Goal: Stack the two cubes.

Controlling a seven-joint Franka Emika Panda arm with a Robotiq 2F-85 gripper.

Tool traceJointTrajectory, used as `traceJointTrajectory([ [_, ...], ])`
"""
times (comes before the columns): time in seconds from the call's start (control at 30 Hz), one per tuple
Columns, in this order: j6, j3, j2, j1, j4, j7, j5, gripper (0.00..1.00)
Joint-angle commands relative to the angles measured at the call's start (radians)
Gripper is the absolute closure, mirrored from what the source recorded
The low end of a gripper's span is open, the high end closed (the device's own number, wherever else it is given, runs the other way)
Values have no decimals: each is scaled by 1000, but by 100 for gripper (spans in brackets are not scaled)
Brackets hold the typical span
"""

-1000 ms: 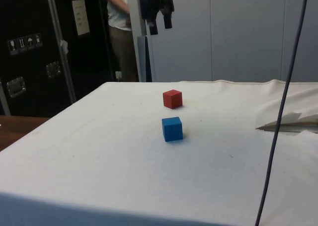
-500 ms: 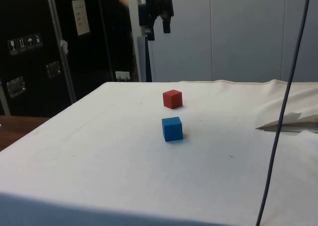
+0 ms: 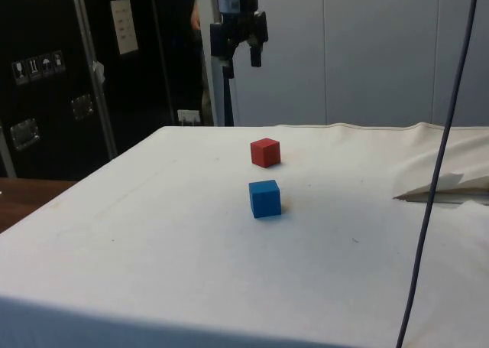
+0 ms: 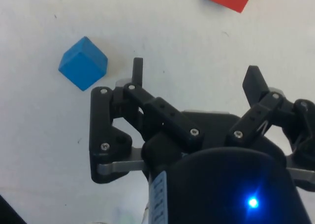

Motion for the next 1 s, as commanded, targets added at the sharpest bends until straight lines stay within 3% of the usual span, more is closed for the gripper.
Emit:
traceJointTrajectory([
  [0.0, 10, 0, 2, 0, -4, 4, 2, 0],
  [0.23, 103, -6, 25, -3, -54, 22, 28, 0],
  [0.27, 84, -6, 23, -1, -48, 23, 18, 0],
  [0.4, 156, -19, 45, -6, -84, 26, 25, 0],
  [0.57, 202, -36, 70, -7, -104, 28, 23, 0],
  [0.6, 188, -37, 67, -4, -100, 27, 18, 0],
  [0.87, 300, -59, 131, -10, -131, 23, 41, 0],
  [0.9, 281, -62, 126, -6, -126, 30, 26, 0],
  [0.97, 329, -65, 152, -12, -135, 20, 50, 0],
])
